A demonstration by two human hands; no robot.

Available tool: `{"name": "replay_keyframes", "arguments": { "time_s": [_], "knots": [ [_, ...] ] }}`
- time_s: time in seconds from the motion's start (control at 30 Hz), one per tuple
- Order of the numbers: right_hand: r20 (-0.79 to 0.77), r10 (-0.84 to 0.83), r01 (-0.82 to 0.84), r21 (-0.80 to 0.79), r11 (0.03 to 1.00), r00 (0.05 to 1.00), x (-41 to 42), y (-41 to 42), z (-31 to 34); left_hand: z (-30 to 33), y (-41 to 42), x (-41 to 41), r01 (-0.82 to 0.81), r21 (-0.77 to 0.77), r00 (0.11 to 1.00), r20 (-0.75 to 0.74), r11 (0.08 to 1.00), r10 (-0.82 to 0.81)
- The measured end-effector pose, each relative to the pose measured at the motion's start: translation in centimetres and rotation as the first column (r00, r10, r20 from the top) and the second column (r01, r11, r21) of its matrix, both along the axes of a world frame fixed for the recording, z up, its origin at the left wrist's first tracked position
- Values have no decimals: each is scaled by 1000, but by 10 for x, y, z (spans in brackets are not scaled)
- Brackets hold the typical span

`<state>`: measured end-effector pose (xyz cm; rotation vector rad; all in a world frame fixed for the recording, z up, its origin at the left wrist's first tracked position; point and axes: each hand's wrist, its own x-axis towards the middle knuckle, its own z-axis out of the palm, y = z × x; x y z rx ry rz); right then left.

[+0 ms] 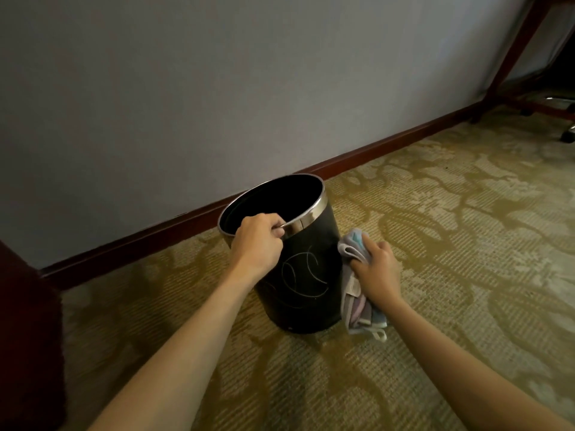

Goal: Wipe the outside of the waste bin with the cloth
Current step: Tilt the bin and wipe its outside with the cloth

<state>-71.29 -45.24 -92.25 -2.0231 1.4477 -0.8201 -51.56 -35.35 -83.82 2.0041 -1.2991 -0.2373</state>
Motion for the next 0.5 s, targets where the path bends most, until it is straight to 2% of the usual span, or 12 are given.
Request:
{"name": "replay_keyframes", "arguments": {
  "time_s": [0.1, 0.23, 0.33, 0.5],
  "knots": [
    [170, 45, -32, -78, 996, 984, 12, 5, 23, 16, -9, -9, -43, 37, 994, 101, 998, 39],
    [254, 166, -127, -163, 979, 953, 25, 8, 48, 30, -16, -4, -109, 136, 991, 94, 985, 96],
    [208, 250, -188, -277, 942, 946, 36, 14, 47, 32, -17, 5, -127, 140, 991, 70, 982, 118],
    [-25, 283, -269, -403, 875, 959, 34, 27, 12, 28, -15, 27, -80, 75, 997, -10, 994, 81]
  ]
}}
